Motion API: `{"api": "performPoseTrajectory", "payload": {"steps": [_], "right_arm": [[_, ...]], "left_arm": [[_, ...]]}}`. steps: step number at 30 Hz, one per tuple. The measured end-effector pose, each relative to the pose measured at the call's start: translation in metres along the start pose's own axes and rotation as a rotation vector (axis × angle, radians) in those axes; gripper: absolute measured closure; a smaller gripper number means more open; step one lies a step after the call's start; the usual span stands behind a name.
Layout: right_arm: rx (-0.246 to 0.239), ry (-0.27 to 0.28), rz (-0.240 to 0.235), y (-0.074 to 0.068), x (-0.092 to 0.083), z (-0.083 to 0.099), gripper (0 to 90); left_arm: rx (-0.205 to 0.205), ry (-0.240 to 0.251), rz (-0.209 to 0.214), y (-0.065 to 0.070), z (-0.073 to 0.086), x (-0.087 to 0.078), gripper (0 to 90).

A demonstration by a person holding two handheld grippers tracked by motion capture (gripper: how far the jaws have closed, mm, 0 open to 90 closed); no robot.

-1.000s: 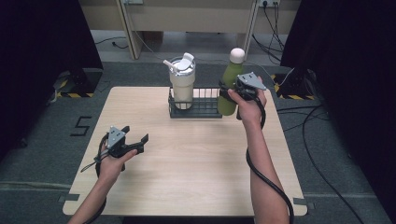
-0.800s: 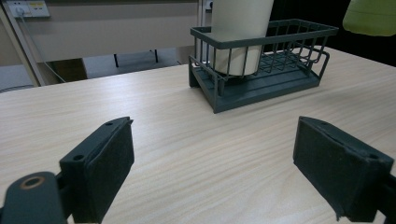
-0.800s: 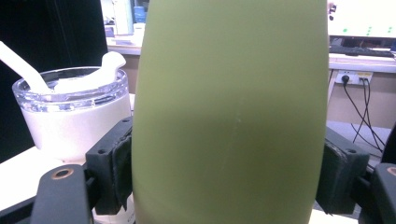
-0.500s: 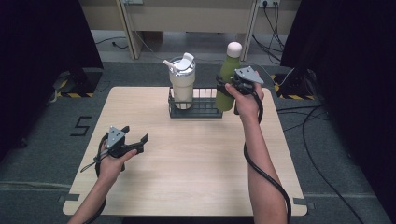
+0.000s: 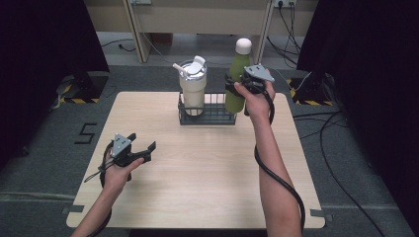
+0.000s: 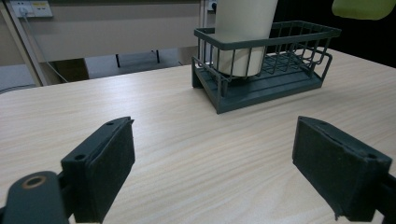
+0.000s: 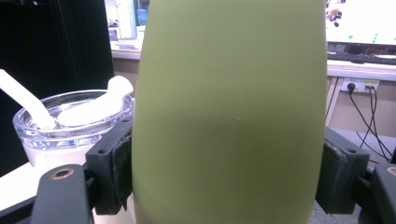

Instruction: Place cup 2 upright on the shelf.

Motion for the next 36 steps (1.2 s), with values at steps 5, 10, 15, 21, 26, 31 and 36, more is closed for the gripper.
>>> {"api": "performPoseTrajectory", "payload": {"steps": [5, 10, 15, 21, 26, 31, 36], "right_arm": [[-0.001, -0.001, -0.002, -0.001, 0.004, -0.003, 22.3], [0.002, -0.005, 0.003, 0.001, 0.009, -0.004, 22.3], [0.007, -0.008, 0.005, 0.002, 0.013, -0.006, 22.3], [0.012, -0.007, 0.006, 0.002, 0.021, -0.012, 22.3], [0.013, -0.017, 0.005, 0.002, 0.029, -0.013, 22.3], [0.016, -0.023, 0.0, 0.0, 0.036, -0.013, 22.3], [0.02, -0.033, -0.004, -0.002, 0.043, -0.013, 22.3]], "left_arm": [[0.0, 0.0, 0.0, 0.0, 0.0, 0.0, 12.4], [-0.001, 0.004, -0.001, -0.001, 0.0, -0.001, 12.6], [-0.003, 0.001, -0.002, -0.001, 0.0, -0.001, 12.8], [-0.004, 0.004, -0.003, -0.002, 0.0, -0.001, 12.8], [-0.007, 0.003, -0.004, -0.003, 0.0, -0.002, 13.0], [-0.008, 0.002, -0.004, -0.003, 0.0, -0.002, 13.0], [-0.009, 0.005, -0.006, -0.003, 0.0, -0.002, 13.1]]}}
Point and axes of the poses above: each handheld gripper's, and its own axes: x roughly forward along the jaws, z roughly out of its underside, y roughly to its right, the point moved 3 cm from there along x, roughly forward along the jaws, and after that the axes turned 13 degrees about -x, right-handed, at the moved point
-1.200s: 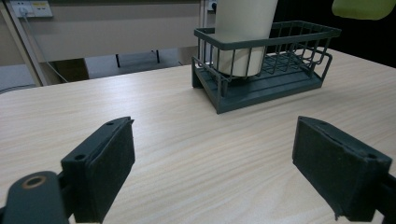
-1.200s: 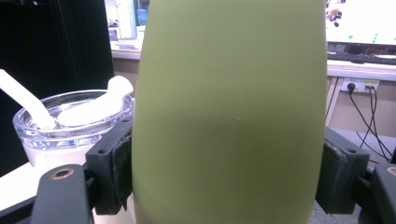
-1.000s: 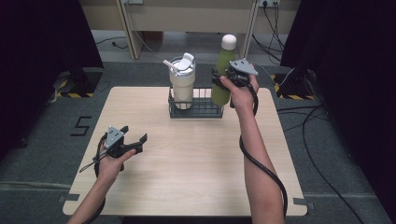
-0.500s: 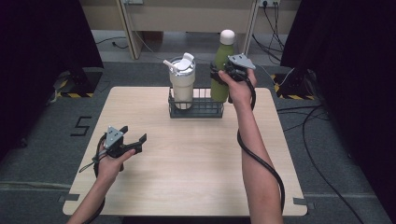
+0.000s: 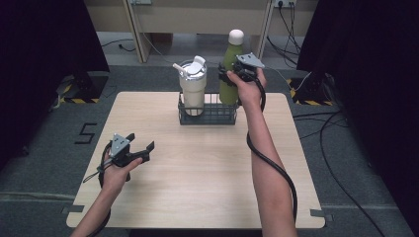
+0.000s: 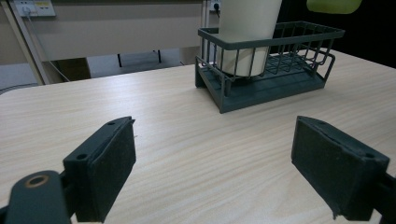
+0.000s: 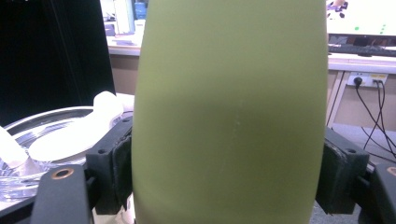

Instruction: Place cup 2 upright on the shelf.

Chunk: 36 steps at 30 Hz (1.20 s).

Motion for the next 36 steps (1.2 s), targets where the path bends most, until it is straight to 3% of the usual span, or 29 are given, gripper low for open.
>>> {"api": "performPoseTrajectory", "payload": {"steps": [36], "right_arm": [[0.016, -0.069, -0.02, -0.013, 0.033, 0.016, 22.3]], "left_arm": [[-0.009, 0.003, -0.01, -0.004, -0.001, -0.001, 13.3]]}}
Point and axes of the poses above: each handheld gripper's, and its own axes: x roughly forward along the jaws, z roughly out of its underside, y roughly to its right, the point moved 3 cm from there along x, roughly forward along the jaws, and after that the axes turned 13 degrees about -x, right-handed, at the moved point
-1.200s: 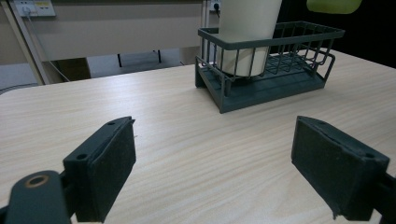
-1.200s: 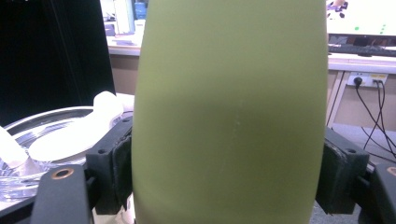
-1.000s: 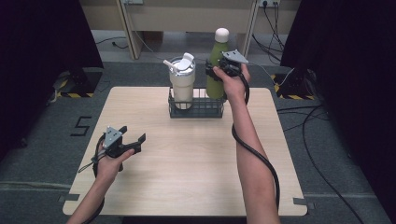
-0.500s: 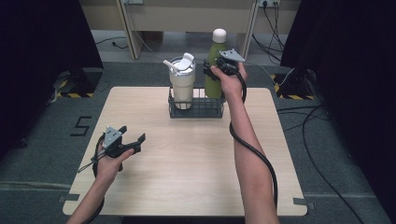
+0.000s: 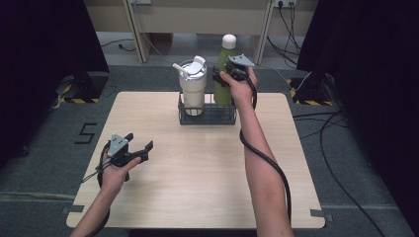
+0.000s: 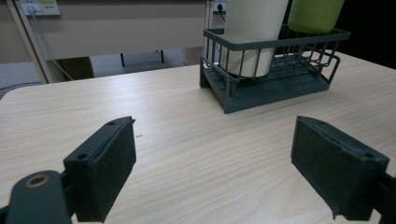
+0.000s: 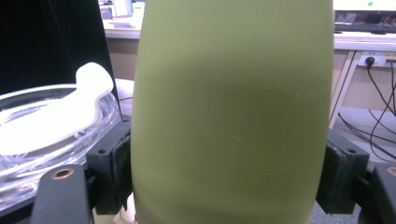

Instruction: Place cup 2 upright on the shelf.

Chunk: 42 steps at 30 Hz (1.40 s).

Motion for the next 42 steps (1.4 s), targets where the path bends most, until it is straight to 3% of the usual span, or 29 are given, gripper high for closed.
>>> {"api": "performPoseTrajectory", "payload": {"steps": [23, 42], "right_arm": [[-0.008, -0.101, -0.007, -0.009, 0.019, 0.038, 22.4], [-0.028, -0.082, -0.001, -0.013, 0.018, 0.042, 21.9]], "left_arm": [[0.001, -0.008, 0.004, 0.001, 0.003, 0.001, 13.5], [0.002, -0.009, 0.004, 0.002, 0.003, 0.0, 13.4]]}}
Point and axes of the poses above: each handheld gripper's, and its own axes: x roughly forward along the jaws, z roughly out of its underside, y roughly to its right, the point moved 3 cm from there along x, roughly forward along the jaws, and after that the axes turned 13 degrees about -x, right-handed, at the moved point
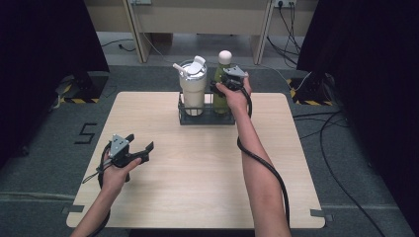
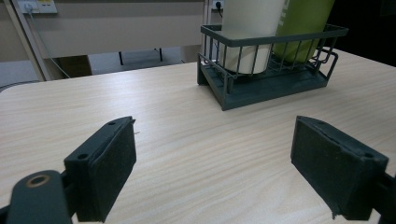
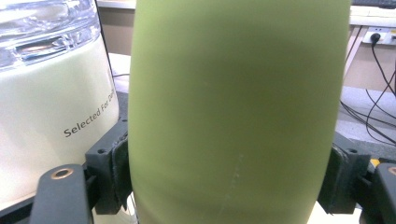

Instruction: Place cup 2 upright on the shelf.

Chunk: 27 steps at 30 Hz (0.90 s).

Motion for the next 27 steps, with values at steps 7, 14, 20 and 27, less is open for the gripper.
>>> {"api": "performPoseTrajectory", "payload": {"steps": [7, 14, 20, 27], "right_arm": [[-0.011, -0.003, -0.004, 0.0, -0.001, 0.001, 16.1], [-0.022, -0.014, -0.004, -0.001, -0.003, 0.003, 12.9], [-0.032, -0.014, -0.007, 0.0, -0.007, 0.004, 12.9], [-0.039, -0.01, -0.009, -0.001, -0.015, 0.006, 12.9]], "left_arm": [[0.001, -0.003, -0.001, 0.0, 0.001, 0.0, 13.4], [0.0, -0.003, -0.002, 0.0, 0.001, 0.0, 13.4], [0.002, -0.002, -0.002, 0.0, 0.001, 0.0, 13.4], [0.002, -0.002, -0.002, 0.001, 0.001, 0.0, 13.4]]}}
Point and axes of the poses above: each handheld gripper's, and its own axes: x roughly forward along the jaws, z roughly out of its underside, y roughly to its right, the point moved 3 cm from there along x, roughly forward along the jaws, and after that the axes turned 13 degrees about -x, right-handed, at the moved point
